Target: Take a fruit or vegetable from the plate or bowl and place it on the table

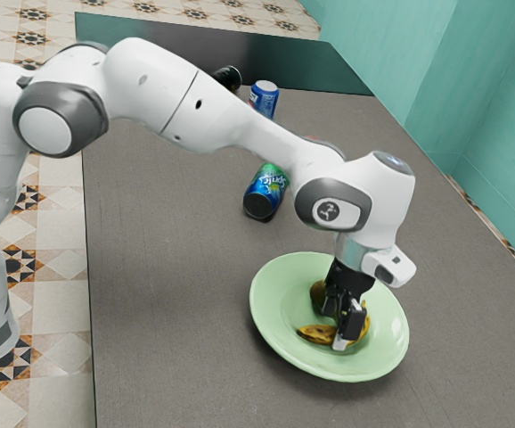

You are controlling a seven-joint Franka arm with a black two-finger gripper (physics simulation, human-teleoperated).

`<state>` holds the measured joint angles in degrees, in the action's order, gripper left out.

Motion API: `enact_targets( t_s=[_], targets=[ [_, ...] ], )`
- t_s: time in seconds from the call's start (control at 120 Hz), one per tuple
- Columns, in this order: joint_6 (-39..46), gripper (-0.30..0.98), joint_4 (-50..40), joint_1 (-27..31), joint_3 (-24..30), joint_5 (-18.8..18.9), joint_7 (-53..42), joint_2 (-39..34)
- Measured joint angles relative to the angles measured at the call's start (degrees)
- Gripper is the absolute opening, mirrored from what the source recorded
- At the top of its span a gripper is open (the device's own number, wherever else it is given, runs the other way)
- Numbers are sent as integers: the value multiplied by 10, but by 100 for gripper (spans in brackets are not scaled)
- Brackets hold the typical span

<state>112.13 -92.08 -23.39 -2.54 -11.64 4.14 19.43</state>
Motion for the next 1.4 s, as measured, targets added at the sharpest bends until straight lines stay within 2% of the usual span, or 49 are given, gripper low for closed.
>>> enact_targets(
  t_s=[0.15, 0.383, 0.567, 0.692, 0.85, 1.033, 1.333, 1.4],
  targets=[
    [5, 66, 0, -1, 1, 0, -2, 0],
    [7, 28, 0, -1, 1, 0, -4, 0],
    [9, 17, 2, -2, 0, 4, -4, -1],
    [7, 17, 19, -4, 0, 19, -3, -12],
    [-35, 18, 89, -6, 0, 70, -3, -31],
    [-86, 17, 105, -1, -72, 92, -16, -41],
    [-124, 19, 106, 52, -158, 94, -47, -51],
    [-129, 36, 105, 51, -161, 90, -54, -50]
  ],
)
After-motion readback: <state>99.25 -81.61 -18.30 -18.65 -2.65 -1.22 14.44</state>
